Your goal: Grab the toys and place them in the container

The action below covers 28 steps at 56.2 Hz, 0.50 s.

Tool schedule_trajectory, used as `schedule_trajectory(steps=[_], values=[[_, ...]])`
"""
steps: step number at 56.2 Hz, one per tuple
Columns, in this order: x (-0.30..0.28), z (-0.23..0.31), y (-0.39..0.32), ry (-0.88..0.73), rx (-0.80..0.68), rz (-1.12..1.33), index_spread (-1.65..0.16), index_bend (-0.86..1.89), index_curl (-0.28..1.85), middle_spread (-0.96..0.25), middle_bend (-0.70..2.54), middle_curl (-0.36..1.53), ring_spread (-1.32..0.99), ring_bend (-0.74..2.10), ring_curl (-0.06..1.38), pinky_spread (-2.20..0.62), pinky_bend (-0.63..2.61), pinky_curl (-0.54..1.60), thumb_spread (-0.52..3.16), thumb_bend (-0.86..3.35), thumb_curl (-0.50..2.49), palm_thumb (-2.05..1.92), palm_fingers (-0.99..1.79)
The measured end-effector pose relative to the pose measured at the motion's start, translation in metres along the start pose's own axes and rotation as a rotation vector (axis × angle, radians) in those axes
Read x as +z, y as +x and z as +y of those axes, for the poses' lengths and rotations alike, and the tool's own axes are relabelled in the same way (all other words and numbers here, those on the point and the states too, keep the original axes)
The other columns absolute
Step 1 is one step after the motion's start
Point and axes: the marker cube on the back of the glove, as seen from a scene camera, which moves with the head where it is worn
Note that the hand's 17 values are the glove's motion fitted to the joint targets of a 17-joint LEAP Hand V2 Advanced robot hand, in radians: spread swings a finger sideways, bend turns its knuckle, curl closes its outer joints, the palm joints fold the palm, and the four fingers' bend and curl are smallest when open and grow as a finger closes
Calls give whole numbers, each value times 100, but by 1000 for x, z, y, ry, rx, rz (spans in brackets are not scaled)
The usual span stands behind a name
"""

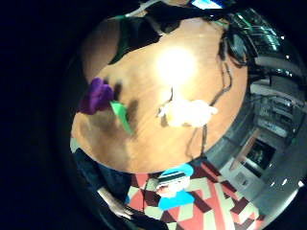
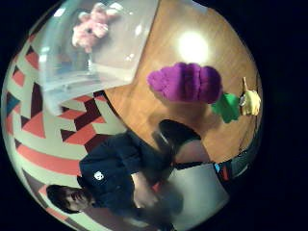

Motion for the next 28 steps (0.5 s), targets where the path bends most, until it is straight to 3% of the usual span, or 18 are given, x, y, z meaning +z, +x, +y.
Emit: schedule_trajectory(steps=[14,21,28], values=[[51,-26,-8,-40,-68,56,-21,21,43,1,12,33,-1,12,23,6,81,36,129,5,40,35,-17],[53,-31,-9,43,-84,16,-18,67,54,1,19,33,-1,10,17,5,65,31,137,12,43,48,9],[43,-31,-8,123,-95,-59,-11,83,61,-3,40,39,-4,15,14,3,53,27,136,16,48,59,30]])
